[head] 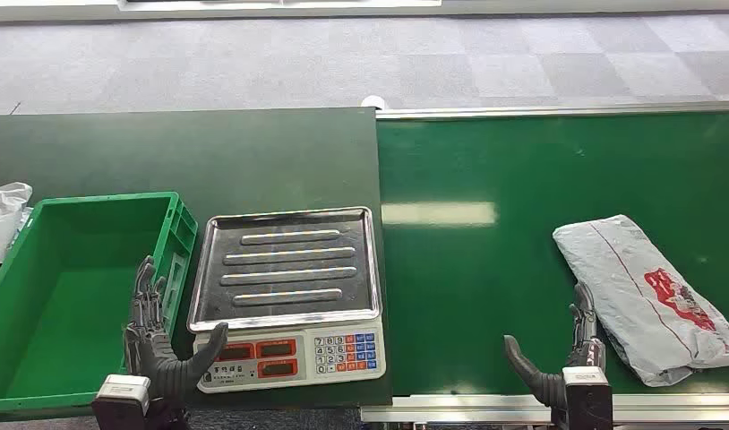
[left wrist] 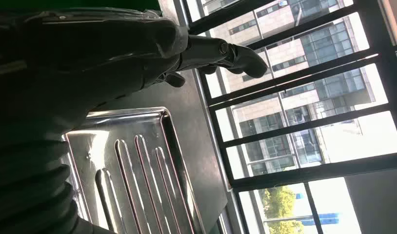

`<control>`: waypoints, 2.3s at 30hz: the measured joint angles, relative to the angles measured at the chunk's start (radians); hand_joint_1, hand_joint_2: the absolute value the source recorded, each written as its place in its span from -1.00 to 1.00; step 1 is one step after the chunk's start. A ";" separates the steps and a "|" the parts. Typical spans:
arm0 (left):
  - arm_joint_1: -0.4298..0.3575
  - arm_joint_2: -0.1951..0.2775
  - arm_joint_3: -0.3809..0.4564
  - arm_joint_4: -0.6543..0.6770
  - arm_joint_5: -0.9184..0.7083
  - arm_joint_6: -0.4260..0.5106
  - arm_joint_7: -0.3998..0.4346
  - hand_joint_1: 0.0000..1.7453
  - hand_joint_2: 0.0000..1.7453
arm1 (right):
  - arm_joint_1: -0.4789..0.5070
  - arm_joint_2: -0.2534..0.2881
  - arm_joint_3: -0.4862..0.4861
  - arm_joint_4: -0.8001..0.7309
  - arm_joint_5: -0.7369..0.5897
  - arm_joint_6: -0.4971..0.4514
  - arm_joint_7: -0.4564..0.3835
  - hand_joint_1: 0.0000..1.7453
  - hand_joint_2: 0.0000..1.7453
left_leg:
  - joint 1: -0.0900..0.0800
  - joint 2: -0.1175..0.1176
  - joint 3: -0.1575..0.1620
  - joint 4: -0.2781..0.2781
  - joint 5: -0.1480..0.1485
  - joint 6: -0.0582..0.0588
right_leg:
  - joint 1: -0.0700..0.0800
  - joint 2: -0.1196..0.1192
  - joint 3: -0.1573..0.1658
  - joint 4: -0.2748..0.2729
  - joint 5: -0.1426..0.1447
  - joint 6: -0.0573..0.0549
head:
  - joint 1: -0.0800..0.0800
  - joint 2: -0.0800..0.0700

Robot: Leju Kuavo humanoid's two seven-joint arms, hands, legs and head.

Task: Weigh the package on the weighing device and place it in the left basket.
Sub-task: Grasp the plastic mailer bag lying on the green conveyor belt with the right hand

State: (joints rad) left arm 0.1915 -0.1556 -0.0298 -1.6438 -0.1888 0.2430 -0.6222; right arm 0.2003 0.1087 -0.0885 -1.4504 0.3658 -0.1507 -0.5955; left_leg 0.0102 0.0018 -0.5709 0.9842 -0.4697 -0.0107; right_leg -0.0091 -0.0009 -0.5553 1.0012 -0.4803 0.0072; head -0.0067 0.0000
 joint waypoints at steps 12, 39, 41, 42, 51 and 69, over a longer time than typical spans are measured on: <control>-0.001 0.000 0.002 0.000 0.000 -0.001 0.000 -1.00 1.00 | -0.004 0.003 0.000 0.000 0.003 0.003 0.000 -1.00 1.00 | 0.000 0.000 0.000 0.000 0.000 0.000 | 0.000 0.000 0.000 0.000 0.000 0.000 | 0.000 0.000; -0.114 0.008 -0.121 0.043 0.006 0.010 -0.027 -1.00 1.00 | -0.198 -0.112 0.034 0.071 0.336 -0.306 0.204 -1.00 1.00 | 0.000 0.002 0.001 0.000 0.003 0.002 | 0.000 0.001 0.000 0.000 0.005 0.001 | 0.000 0.000; -0.133 0.006 -0.144 0.060 0.033 0.013 -0.037 -1.00 1.00 | -0.269 -0.145 0.030 0.122 0.337 -0.310 0.228 -1.00 1.00 | -0.001 0.002 0.001 0.001 0.004 0.003 | -0.001 0.001 0.000 0.000 0.005 0.001 | 0.000 0.000; -0.139 0.003 -0.153 0.066 0.042 0.016 -0.041 -1.00 1.00 | -0.304 -0.161 0.025 0.149 0.336 -0.311 0.238 -1.00 1.00 | -0.001 0.002 0.001 0.001 0.004 0.003 | -0.001 0.001 0.000 0.000 0.005 0.001 | 0.000 0.000; -0.174 -0.024 -0.204 0.074 0.064 0.033 -0.045 -1.00 1.00 | -0.562 -0.271 -0.029 0.425 0.372 -0.300 0.338 -1.00 1.00 | -0.001 0.001 -0.001 0.001 0.004 0.003 | -0.001 0.001 -0.001 0.000 0.006 0.002 | 0.000 0.000; -0.188 -0.038 -0.202 0.122 0.124 -0.011 -0.016 -1.00 1.00 | -0.717 -0.334 0.028 1.002 0.718 0.223 0.667 1.00 1.00 | 0.000 -0.002 -0.001 0.001 0.004 0.004 | -0.001 -0.002 -0.001 0.000 0.005 0.002 | 0.000 0.000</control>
State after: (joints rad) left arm 0.0034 -0.1933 -0.2314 -1.5214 -0.0645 0.2324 -0.6385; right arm -0.5165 -0.2250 -0.0606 -0.4488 1.0842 0.0722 0.0710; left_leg 0.0097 0.0003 -0.5719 0.9853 -0.4656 -0.0071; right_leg -0.0099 -0.0030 -0.5560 1.0010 -0.4751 0.0091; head -0.0069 0.0000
